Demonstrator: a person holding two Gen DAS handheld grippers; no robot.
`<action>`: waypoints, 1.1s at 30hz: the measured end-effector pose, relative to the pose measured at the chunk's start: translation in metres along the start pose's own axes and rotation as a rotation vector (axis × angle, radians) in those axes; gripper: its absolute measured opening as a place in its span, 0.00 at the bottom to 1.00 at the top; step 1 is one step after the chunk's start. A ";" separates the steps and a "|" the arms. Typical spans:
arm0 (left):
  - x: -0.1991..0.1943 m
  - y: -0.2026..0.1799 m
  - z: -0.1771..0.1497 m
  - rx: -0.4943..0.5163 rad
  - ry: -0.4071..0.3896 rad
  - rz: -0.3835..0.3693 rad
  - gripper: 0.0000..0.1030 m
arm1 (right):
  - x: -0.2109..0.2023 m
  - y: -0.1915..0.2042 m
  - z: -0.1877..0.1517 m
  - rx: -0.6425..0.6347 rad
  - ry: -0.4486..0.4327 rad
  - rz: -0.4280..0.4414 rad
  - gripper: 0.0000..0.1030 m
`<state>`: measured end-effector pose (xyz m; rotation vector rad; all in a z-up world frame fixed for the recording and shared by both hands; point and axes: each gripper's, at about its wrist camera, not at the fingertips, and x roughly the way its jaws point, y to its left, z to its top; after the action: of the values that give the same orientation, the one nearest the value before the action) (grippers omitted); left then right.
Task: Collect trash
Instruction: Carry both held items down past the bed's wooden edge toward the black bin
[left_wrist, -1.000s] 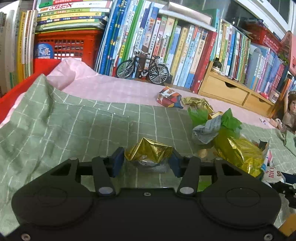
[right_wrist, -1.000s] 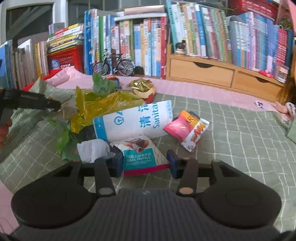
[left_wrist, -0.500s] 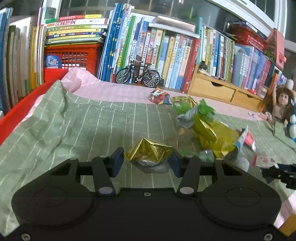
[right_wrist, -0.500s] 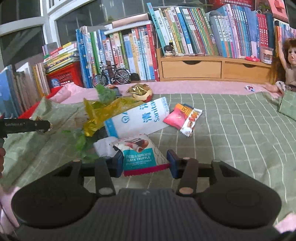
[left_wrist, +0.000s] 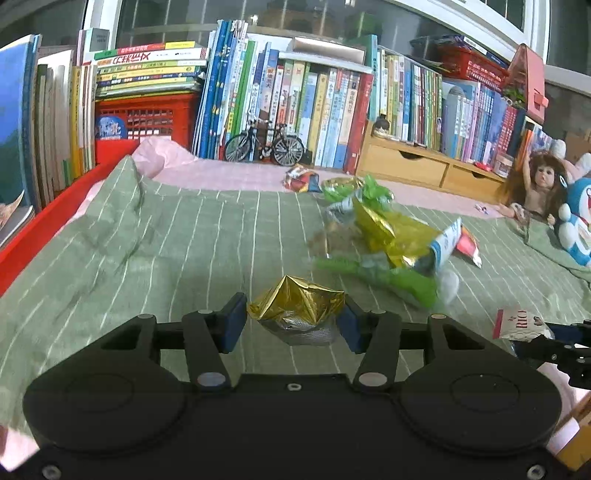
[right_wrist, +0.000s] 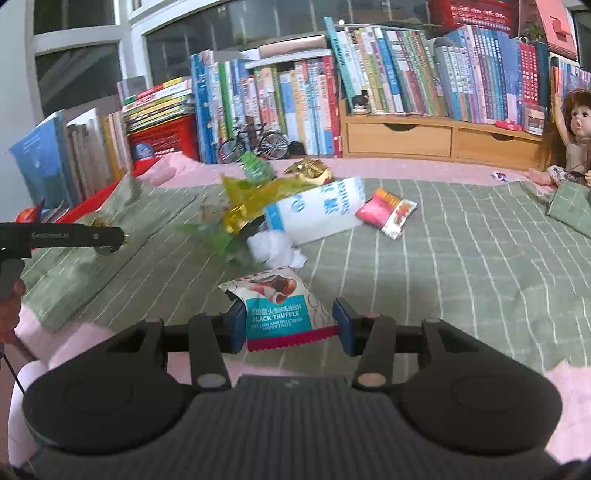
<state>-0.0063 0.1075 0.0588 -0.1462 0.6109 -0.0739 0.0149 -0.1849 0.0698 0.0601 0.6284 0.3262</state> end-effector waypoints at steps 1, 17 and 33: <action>-0.004 -0.001 -0.004 0.000 0.004 0.002 0.49 | -0.002 0.002 -0.003 0.002 0.002 0.004 0.51; -0.066 -0.019 -0.070 0.012 0.027 -0.034 0.49 | -0.049 0.042 -0.056 -0.030 0.039 0.058 0.51; -0.125 -0.033 -0.125 0.041 0.042 -0.120 0.48 | -0.091 0.078 -0.099 -0.073 0.038 0.148 0.50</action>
<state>-0.1811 0.0743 0.0333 -0.1416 0.6416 -0.2058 -0.1344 -0.1440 0.0533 0.0310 0.6505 0.4939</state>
